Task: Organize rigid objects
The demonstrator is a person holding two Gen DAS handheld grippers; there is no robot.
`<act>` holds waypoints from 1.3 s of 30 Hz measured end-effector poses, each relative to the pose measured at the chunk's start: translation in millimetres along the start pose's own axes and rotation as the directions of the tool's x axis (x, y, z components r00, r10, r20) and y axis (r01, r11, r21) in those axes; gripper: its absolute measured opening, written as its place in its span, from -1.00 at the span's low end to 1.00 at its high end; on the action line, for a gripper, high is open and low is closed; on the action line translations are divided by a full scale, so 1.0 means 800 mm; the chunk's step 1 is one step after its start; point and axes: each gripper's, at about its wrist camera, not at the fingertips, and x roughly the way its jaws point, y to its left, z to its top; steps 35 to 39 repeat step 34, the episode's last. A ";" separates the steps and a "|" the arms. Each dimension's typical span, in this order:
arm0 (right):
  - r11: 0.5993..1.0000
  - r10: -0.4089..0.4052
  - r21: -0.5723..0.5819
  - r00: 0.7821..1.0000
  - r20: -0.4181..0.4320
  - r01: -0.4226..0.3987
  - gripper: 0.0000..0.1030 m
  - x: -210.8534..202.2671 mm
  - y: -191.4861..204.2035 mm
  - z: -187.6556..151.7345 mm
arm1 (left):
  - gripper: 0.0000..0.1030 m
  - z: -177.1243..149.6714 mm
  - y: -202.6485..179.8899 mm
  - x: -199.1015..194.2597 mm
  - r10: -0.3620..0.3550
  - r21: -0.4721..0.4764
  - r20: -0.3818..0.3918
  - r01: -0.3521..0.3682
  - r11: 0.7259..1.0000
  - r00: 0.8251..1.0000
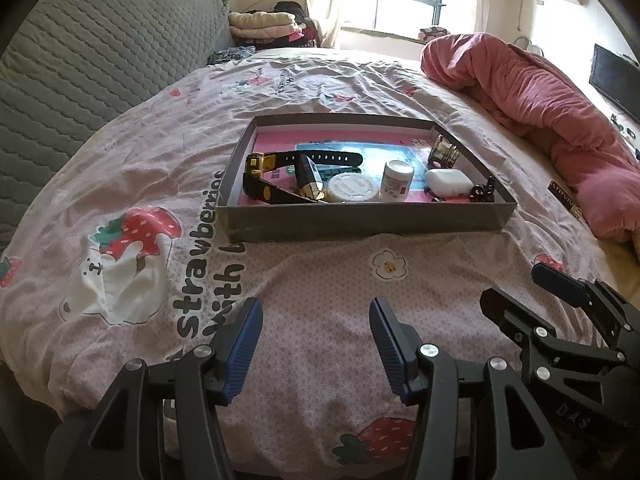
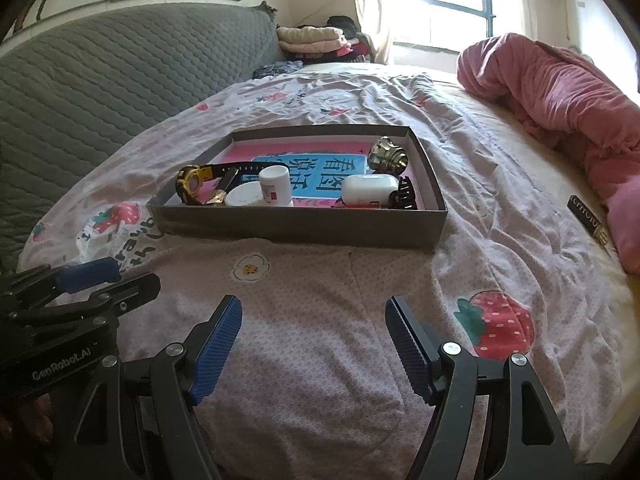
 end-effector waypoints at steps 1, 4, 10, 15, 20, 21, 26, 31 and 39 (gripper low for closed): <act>1.000 -0.001 -0.001 1.000 0.000 0.001 0.46 0.000 0.001 0.000 | 0.07 0.000 0.001 0.000 0.000 -0.003 0.000 0.000 1.000 1.000; 1.000 -0.003 -0.008 1.000 -0.002 0.003 0.46 0.000 0.002 0.000 | 0.07 0.000 0.001 0.002 0.000 -0.003 -0.005 0.000 1.000 1.000; 1.000 -0.003 -0.013 1.000 -0.001 0.003 0.46 0.000 0.004 -0.001 | 0.07 0.000 0.002 0.002 0.008 -0.007 -0.004 -0.008 1.000 1.000; 1.000 -0.003 -0.019 1.000 0.002 0.003 0.46 0.000 0.007 -0.001 | 0.07 -0.001 0.003 0.001 0.014 -0.007 -0.008 -0.014 1.000 1.000; 1.000 -0.005 -0.028 1.000 0.005 0.005 0.46 -0.002 0.009 -0.002 | 0.07 0.000 0.004 0.002 0.017 -0.013 -0.012 -0.017 1.000 1.000; 1.000 -0.002 -0.029 1.000 0.004 0.002 0.46 -0.001 0.009 -0.001 | 0.07 -0.001 0.004 0.002 0.018 -0.013 -0.012 -0.018 1.000 1.000; 0.999 -0.007 -0.031 1.000 0.006 0.007 0.46 -0.001 0.010 -0.002 | 0.07 0.000 0.005 0.004 0.020 -0.020 -0.014 -0.021 1.000 1.000; 1.000 -0.002 -0.031 1.000 0.001 0.002 0.46 0.000 0.010 -0.002 | 0.07 -0.001 0.005 0.008 0.021 -0.020 -0.022 -0.022 1.000 1.000; 1.000 0.002 -0.029 1.000 -0.002 -0.002 0.46 0.001 0.010 -0.001 | 0.07 -0.001 0.005 0.008 0.024 -0.020 -0.020 -0.025 1.000 1.000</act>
